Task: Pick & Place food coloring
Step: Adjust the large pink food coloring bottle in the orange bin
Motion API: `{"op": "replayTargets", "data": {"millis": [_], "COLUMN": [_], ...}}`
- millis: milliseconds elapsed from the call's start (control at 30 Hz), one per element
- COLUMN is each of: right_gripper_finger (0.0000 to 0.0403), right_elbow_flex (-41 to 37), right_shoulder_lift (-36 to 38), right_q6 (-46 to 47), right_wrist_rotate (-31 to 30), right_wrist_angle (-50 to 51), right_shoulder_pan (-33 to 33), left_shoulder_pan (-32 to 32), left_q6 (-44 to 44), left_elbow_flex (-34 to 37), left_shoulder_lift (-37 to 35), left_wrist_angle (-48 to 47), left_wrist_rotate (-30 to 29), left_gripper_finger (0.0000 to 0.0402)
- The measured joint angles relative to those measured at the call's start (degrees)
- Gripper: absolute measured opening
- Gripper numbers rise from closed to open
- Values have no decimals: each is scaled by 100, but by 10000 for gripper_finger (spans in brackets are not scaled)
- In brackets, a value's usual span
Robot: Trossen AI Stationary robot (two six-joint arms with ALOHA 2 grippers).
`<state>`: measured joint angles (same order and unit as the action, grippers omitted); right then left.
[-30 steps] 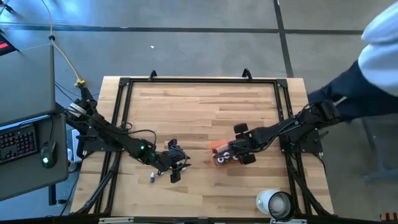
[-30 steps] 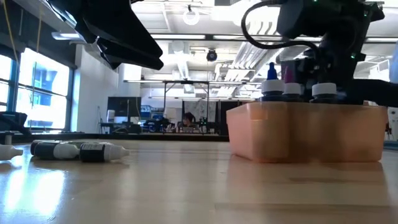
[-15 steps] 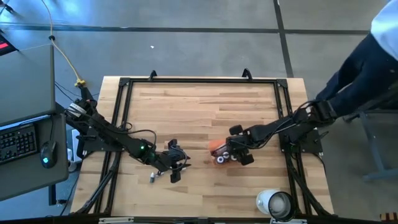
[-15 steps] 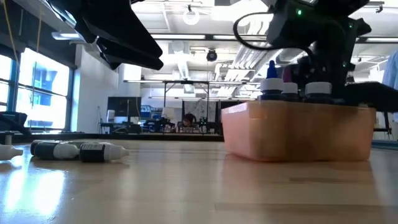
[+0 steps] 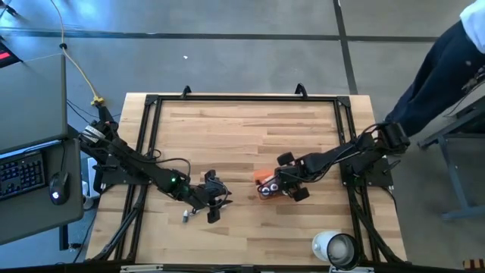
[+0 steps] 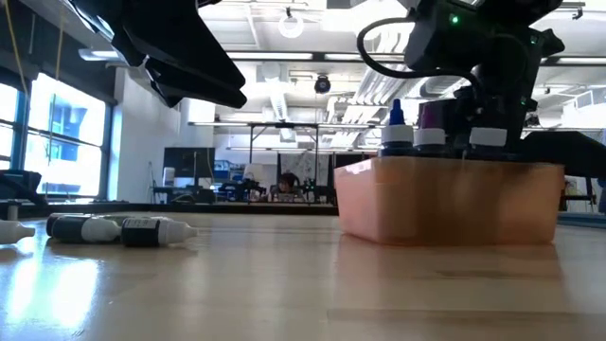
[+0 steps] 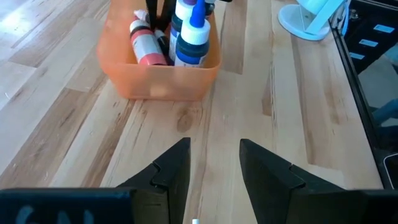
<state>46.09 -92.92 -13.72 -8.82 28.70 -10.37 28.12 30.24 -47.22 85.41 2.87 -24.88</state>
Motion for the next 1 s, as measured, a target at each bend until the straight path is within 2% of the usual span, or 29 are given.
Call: {"op": "replayTargets", "data": {"millis": [100, 200, 433, 600, 733, 867, 1000], "right_gripper_finger": [6, 15, 8, 41, 86, 128, 148], "right_elbow_flex": [-9, -15, -13, -9, -11, -10, 13], "right_shoulder_lift": [82, 291, 983, 892, 633, 414, 174], "right_q6": [56, 63, 69, -56, -329, -752, -984], "right_wrist_rotate": [-40, -86, -234, -173, -153, -400, -416], "right_wrist_angle": [36, 130, 190, 202, 131, -181, -239], "right_shoulder_pan": [0, 0, -7, -7, -13, -15, -2], "left_shoulder_pan": [0, 0, 0, 0, 0, 0, 0], "left_q6": [-2, -2, 0, 0, 0, 2, 4], "left_elbow_flex": [0, 0, 0, 0, 0, 0, 0], "left_shoulder_lift": [0, 0, 0, 0, 0, 0, 0], "left_wrist_angle": [0, 0, 2, 5, 18, 17, 15], "left_wrist_rotate": [38, 49, 50, 48, 49, 47, 152], "left_gripper_finger": [137, 137, 137, 137, 137, 137, 137]}}
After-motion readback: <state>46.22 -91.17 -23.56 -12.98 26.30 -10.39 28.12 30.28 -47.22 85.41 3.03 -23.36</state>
